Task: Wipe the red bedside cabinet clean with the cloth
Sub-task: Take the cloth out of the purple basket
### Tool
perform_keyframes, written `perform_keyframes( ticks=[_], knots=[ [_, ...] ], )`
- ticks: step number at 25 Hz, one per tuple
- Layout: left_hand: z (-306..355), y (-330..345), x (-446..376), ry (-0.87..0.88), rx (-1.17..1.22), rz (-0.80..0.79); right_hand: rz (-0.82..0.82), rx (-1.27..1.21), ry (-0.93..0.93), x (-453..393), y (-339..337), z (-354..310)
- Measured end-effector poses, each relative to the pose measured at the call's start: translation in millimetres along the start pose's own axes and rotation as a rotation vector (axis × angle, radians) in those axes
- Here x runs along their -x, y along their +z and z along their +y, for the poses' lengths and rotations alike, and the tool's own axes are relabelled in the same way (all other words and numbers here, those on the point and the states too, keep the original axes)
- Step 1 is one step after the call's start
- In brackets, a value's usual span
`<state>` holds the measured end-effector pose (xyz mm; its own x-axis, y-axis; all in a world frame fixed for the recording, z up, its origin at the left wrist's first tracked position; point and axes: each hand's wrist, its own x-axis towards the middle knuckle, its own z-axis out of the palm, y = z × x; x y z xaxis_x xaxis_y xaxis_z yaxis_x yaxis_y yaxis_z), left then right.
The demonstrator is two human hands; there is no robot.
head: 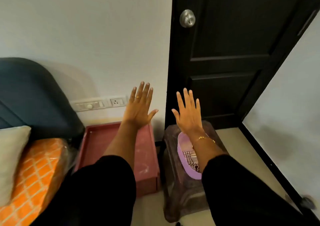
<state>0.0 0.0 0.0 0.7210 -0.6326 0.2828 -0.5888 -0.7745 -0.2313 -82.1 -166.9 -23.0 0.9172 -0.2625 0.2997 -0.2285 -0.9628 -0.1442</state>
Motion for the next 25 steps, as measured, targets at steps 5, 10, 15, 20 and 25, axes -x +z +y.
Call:
perform_keyframes(
  ticks=[5,10,15,20,25],
  knots=[
    [108,114,-32,0.247,0.148,-0.251,-0.361,-0.072,0.206,25,108,104],
    [194,194,-40,0.484,0.237,-0.687,-0.770,-0.148,0.361,57,191,157],
    [239,229,-38,0.368,0.228,-1.018,-0.862,-0.098,0.280,68,219,171],
    [249,233,-40,0.205,0.309,-1.053,-0.860,0.017,0.242,61,221,166],
    [237,223,-44,0.039,0.590,-0.985,-0.598,0.028,0.272,65,202,160]
  ],
)
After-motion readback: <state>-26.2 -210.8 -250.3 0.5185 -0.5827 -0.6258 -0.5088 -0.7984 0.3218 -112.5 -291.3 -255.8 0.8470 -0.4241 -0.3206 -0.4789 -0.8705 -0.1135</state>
